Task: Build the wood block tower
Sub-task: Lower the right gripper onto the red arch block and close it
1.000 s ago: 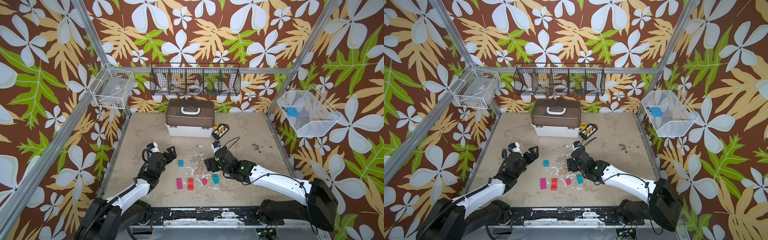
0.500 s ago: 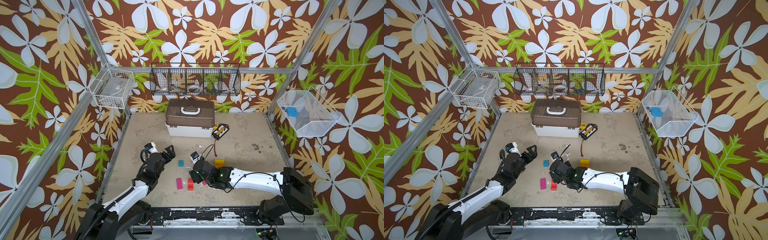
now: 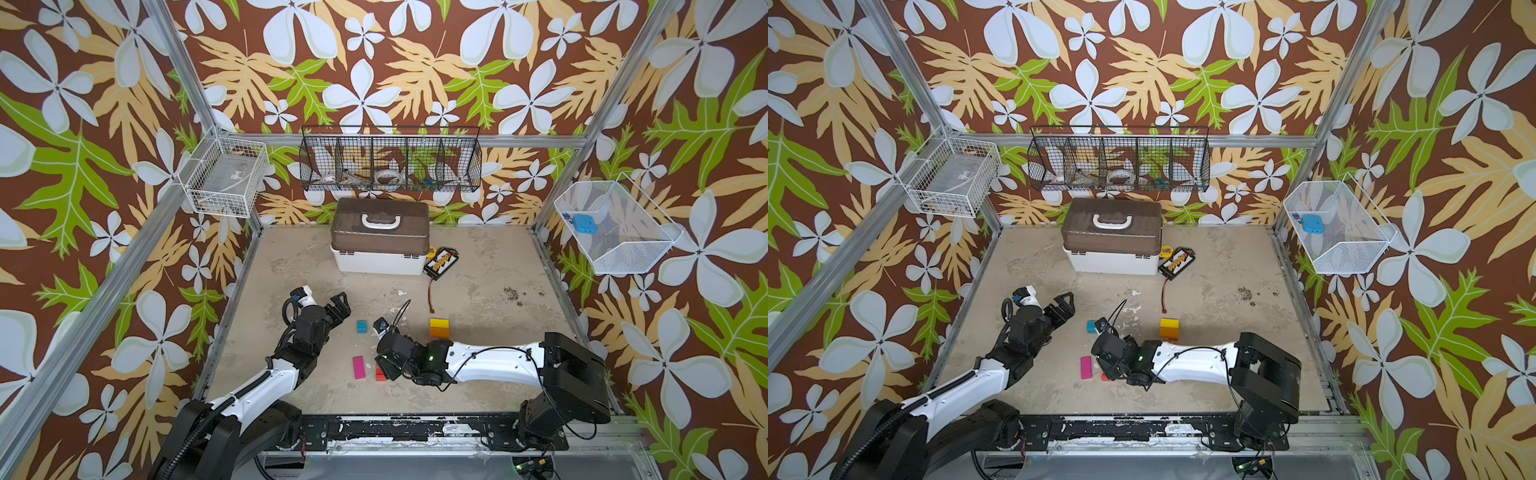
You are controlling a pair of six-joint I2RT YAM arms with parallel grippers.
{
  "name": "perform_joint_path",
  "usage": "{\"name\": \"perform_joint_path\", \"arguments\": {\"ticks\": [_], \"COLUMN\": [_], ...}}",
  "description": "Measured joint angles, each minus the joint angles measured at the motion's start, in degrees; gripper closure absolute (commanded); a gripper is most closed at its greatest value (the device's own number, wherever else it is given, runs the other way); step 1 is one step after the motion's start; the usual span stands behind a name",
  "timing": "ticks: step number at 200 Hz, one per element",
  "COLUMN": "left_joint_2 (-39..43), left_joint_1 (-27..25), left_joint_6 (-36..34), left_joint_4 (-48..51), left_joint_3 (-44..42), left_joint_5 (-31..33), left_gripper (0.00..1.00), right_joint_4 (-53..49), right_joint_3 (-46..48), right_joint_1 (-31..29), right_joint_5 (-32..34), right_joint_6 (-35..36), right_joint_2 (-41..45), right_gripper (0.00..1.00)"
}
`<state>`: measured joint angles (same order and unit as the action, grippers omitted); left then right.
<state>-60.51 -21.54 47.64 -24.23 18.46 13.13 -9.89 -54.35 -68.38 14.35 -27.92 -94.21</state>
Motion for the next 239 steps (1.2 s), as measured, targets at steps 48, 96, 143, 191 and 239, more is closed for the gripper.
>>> {"name": "perform_joint_path", "arguments": {"ticks": [48,96,143,191,239], "left_joint_2": [-0.81,-0.22,2.32,1.11,-1.29], "left_joint_1": [0.0,0.0,0.0,0.0,0.0], "left_joint_6": [0.07,0.17,-0.02,-0.02,0.0], "left_joint_4": [0.0,0.07,0.5,0.28,0.31], "left_joint_3": [0.0,0.31,0.24,-0.17,0.35], "left_joint_5": [0.11,0.15,1.16,1.4,1.07], "left_gripper": [0.02,0.02,0.0,0.0,0.01], "right_joint_4": [-0.02,-1.97,-4.07,-5.11,-4.44], "right_joint_3": [-1.09,-4.5,-3.13,0.17,0.07], "right_joint_1": [-1.01,-3.82,-5.38,-5.35,-5.35], "right_joint_5": [-1.38,-0.28,3.93,7.28,6.38], "right_joint_6": [0.28,-0.11,-1.73,-2.08,-2.05], "right_joint_2": [-2.67,-7.54,-8.26,-4.33,-5.16], "right_gripper": [0.36,0.18,0.16,0.18,0.21]}}
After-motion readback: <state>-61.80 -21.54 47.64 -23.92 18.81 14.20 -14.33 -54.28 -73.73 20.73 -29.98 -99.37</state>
